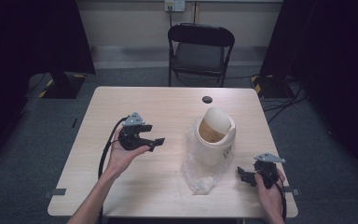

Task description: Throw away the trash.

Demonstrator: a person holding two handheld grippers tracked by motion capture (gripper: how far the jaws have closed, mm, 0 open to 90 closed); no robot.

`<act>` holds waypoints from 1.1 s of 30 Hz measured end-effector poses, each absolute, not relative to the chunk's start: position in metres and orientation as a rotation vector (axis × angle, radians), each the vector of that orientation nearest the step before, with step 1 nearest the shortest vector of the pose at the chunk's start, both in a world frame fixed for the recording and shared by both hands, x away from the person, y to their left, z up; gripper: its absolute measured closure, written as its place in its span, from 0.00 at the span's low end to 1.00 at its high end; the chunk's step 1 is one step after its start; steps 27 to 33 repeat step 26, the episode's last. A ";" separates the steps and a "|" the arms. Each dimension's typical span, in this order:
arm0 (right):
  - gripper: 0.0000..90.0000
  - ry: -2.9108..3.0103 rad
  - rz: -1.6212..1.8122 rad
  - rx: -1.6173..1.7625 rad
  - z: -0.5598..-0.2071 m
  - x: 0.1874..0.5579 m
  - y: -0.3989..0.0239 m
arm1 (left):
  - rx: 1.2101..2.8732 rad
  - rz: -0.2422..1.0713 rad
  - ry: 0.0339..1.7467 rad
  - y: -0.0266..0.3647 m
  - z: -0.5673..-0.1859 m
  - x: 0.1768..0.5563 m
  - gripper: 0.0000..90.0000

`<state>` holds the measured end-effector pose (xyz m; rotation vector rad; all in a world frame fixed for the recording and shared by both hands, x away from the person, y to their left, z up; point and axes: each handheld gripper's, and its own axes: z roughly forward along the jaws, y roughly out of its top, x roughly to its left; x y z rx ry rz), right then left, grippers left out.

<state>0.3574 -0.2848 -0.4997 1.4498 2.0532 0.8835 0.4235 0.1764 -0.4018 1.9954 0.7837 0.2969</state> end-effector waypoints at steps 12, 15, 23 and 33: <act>0.12 2.053 0.883 1.450 -0.500 0.357 -0.285 | 2.038 0.358 1.026 0.233 -0.459 0.410 0.24; 0.12 2.053 0.883 1.449 -0.500 0.357 -0.285 | 2.064 0.373 1.079 0.242 -0.474 0.409 0.23; 0.12 2.053 0.883 1.450 -0.500 0.357 -0.285 | 2.145 0.447 1.092 0.242 -0.495 0.405 0.23; 0.12 2.053 0.883 1.450 -0.500 0.357 -0.285 | 2.113 0.469 1.092 0.243 -0.499 0.403 0.20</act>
